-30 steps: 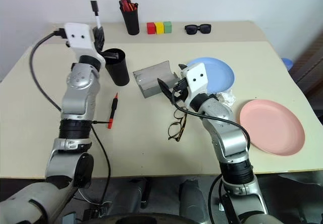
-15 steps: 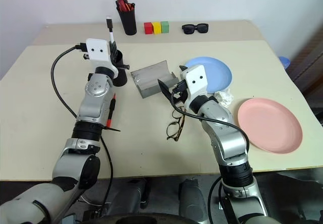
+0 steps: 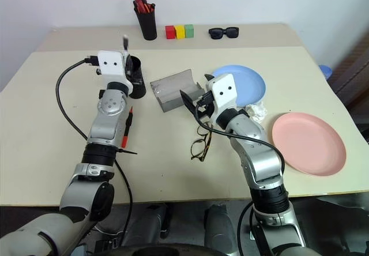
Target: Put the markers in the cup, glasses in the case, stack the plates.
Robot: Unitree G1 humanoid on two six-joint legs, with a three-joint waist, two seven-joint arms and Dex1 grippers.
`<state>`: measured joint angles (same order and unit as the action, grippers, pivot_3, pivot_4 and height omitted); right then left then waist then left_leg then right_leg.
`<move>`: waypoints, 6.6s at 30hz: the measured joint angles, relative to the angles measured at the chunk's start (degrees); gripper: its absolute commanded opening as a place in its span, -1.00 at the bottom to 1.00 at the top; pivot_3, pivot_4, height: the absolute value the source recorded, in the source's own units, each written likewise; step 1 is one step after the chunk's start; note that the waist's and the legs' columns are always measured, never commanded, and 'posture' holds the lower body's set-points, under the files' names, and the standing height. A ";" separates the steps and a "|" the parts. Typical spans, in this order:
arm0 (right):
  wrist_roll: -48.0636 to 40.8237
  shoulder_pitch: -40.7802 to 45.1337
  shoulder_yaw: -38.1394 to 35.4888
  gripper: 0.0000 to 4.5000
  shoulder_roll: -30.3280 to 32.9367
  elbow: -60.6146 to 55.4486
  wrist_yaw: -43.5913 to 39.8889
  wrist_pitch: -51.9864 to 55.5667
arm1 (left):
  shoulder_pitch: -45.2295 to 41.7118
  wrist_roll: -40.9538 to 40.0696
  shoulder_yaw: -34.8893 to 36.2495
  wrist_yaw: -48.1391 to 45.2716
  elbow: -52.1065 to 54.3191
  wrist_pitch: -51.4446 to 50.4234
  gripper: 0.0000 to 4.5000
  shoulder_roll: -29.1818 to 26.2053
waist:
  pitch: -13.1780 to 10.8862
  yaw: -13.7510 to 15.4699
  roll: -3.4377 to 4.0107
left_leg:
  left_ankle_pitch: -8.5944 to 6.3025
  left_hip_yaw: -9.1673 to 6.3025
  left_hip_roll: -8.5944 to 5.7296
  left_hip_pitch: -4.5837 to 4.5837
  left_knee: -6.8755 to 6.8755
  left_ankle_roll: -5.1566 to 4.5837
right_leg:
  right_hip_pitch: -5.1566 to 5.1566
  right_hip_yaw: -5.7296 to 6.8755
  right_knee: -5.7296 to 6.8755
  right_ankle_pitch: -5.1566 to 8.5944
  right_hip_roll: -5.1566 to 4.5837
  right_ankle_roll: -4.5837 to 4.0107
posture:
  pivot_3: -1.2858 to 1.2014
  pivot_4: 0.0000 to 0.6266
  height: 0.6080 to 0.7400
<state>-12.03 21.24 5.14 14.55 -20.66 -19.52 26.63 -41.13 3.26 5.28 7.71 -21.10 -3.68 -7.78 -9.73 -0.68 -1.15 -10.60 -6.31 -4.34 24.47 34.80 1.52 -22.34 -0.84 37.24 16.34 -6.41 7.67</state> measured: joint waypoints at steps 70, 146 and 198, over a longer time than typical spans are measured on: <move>-7.94 -2.43 0.66 1.00 16.17 -5.07 -20.24 5.66 | 9.69 -38.85 5.71 -17.53 50.35 -73.97 -0.99 -16.23 | -0.32 1.06 -0.18 | -0.04 0.05 0.16 0.06 -0.08 0.11 | -0.05 -0.08 -0.16 0.13 -0.06 -0.16 | 0.03 -0.52 1.00; -7.62 -6.09 -4.37 1.00 22.71 -5.57 -20.44 4.89 | 4.57 -16.98 -12.78 -29.69 25.32 -40.34 0.98 -10.39 | -0.41 0.38 -0.06 | 0.04 -0.06 0.14 0.05 0.05 0.06 | 0.07 -0.04 -0.10 0.01 0.03 0.01 | 0.03 -0.52 1.00; -32.84 -13.46 -19.14 1.00 24.32 -15.35 -13.37 36.06 | 0.84 -11.82 -27.20 -81.50 16.77 -22.33 -0.95 -30.71 | -0.59 1.43 -0.09 | 0.02 -0.09 0.15 0.47 0.10 0.01 | -0.23 0.01 -0.27 0.15 -0.25 -0.24 | 0.03 -0.52 1.00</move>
<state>-44.87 7.78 -14.00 38.87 -36.01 -32.89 62.69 -40.29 -8.56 -21.92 -73.79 -4.33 -26.01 -38.49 -10.31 0.76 -1.24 -10.58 -6.40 -4.19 24.94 34.90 1.53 -22.58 -0.83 36.97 16.49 -6.66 7.43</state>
